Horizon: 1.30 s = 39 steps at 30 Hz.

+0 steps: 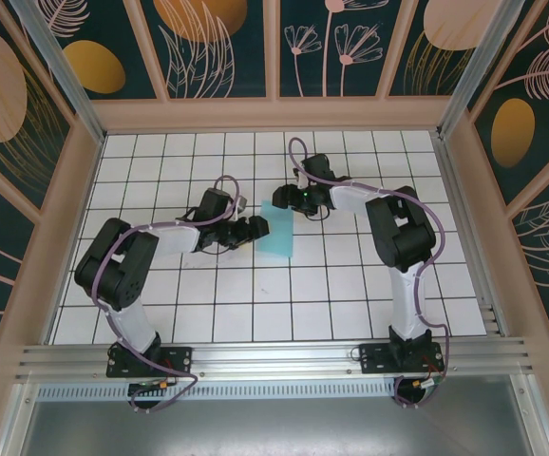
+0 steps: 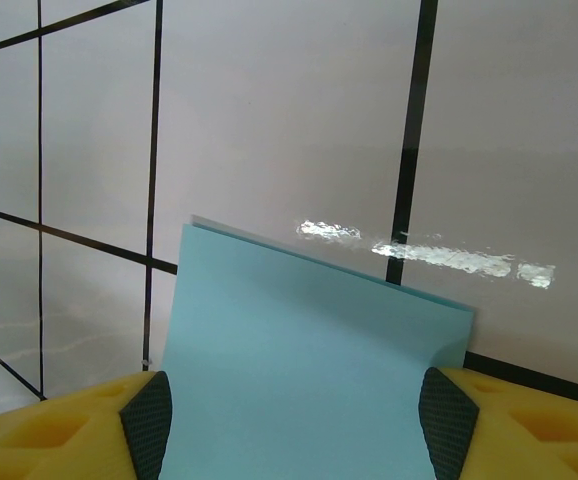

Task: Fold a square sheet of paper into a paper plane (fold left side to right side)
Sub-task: Third fold the triangle at the center of the table.

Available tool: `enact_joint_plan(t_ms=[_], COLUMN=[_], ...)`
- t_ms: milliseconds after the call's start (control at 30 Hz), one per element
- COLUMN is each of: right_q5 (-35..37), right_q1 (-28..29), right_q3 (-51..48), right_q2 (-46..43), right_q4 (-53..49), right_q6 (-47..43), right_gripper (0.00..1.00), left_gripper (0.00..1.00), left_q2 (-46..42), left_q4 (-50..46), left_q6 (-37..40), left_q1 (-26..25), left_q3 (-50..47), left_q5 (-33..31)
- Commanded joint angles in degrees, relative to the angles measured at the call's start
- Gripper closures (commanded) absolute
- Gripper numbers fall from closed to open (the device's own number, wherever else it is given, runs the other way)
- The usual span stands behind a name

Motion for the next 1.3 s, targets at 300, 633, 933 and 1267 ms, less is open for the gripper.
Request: enact_joint_plan(t_ms=[300, 633, 933, 1267], right_q5=[-0.32, 1.43, 9.74, 26.36], right_q1=[0.08, -0.28, 0.1, 19.83], right_q3=[-2.64, -4.92, -21.29, -48.93], right_q2=[0.58, -4.15, -24.0, -43.44], right_q4=[1.2, 5.0, 15.57, 33.25], right_q6=[-1.64, -4.03, -14.07, -25.31], right_gripper=[0.3, 0.27, 0.16, 0.17], left_gripper=[0.53, 0.9, 0.95, 0.96], left_q2=[3.89, 3.02, -0.14, -0.88], left_q4=[6.24, 7.1, 8.48, 9.9], left_q6=[-4.06, -6.67, -11.04, -14.51], left_q1=[0.24, 0.16, -1.12, -1.95], left_q3=[1.88, -0.32, -2.38, -3.24], left_q5=[4.87, 3.78, 1.61, 2.06])
